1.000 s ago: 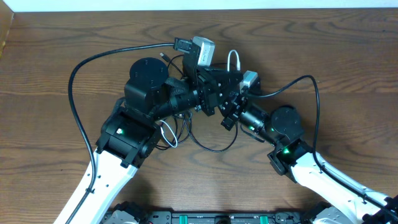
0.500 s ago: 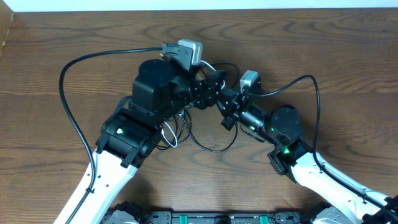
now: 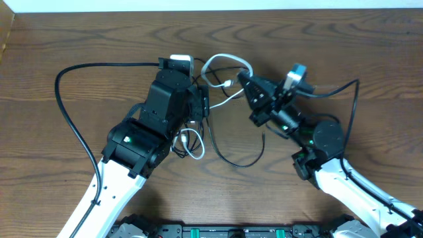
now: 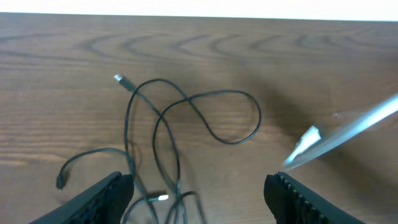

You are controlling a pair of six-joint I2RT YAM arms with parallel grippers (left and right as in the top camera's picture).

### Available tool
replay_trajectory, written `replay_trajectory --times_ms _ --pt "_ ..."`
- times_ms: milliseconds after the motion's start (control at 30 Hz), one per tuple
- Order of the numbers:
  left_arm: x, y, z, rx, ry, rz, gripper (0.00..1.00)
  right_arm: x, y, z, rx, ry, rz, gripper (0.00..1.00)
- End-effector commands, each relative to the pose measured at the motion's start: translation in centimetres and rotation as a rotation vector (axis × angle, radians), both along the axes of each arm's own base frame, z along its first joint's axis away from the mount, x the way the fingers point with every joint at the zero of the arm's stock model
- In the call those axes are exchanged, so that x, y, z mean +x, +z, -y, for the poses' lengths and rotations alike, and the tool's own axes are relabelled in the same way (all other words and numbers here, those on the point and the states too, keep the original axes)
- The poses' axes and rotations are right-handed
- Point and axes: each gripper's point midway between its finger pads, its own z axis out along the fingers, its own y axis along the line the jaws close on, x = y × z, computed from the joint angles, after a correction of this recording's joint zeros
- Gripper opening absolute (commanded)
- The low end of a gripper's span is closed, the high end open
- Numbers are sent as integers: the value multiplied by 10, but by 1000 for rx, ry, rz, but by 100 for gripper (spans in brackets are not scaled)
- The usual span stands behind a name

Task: Untangle cables
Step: 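Pull the white cable up and right with the right gripper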

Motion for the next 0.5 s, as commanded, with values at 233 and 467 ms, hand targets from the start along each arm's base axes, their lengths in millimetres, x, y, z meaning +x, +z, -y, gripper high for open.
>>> replay_trajectory --times_ms 233,467 --pt "0 -8 -6 59 13 -29 72 51 41 60 -5 -108 -37 1" --pt "-4 -14 -9 73 12 -54 72 88 77 93 -206 -257 -35 1"
